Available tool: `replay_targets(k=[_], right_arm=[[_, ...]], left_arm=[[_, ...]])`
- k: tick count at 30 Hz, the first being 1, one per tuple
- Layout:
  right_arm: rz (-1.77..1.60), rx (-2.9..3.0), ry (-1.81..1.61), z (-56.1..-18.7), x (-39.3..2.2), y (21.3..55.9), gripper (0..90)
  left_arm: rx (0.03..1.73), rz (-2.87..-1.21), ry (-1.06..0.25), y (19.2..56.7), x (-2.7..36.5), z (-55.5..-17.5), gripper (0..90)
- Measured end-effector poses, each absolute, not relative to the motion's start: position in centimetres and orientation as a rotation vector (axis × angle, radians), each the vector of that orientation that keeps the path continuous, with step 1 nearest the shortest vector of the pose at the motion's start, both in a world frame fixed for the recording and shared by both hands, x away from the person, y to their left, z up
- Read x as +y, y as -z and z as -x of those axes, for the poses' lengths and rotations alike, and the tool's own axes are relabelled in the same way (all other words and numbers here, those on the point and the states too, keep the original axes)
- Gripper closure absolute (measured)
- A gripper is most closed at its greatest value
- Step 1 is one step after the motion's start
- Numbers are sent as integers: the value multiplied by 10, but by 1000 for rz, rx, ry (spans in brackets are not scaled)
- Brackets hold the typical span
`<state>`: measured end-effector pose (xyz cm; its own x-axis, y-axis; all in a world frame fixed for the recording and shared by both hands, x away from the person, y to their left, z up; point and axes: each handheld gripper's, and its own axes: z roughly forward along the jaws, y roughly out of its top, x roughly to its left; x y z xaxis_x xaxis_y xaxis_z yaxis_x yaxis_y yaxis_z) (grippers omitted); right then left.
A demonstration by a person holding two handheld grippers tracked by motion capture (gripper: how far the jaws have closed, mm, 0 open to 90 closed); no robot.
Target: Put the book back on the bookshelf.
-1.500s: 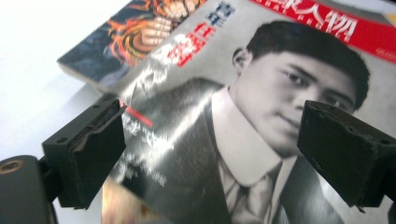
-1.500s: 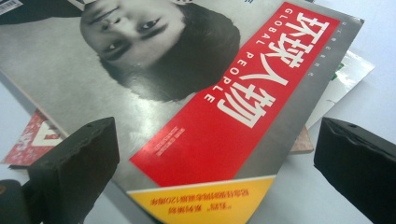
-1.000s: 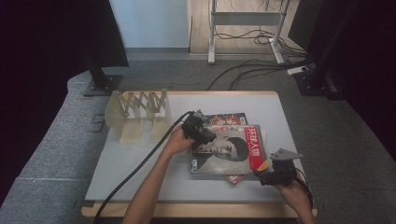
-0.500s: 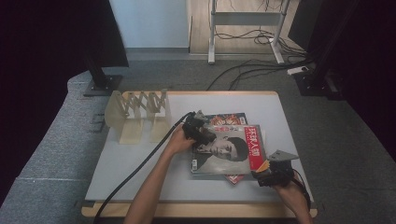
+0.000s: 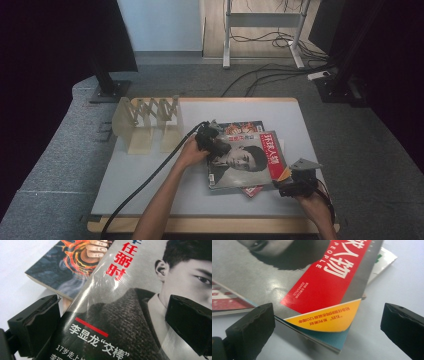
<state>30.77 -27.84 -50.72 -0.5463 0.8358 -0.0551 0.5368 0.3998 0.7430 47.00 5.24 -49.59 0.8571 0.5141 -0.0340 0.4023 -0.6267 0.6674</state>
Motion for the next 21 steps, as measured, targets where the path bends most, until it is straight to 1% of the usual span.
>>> replay_targets(k=[7, 21], right_arm=[[-1211, 2211, -938, -314, -289, 507, 0], [-1263, 2176, -915, -332, -302, 506, 0]], left_arm=[[679, -2355, -184, 494, 55, -460, 0], [682, -2324, -147, 498, 69, -437, 0]])
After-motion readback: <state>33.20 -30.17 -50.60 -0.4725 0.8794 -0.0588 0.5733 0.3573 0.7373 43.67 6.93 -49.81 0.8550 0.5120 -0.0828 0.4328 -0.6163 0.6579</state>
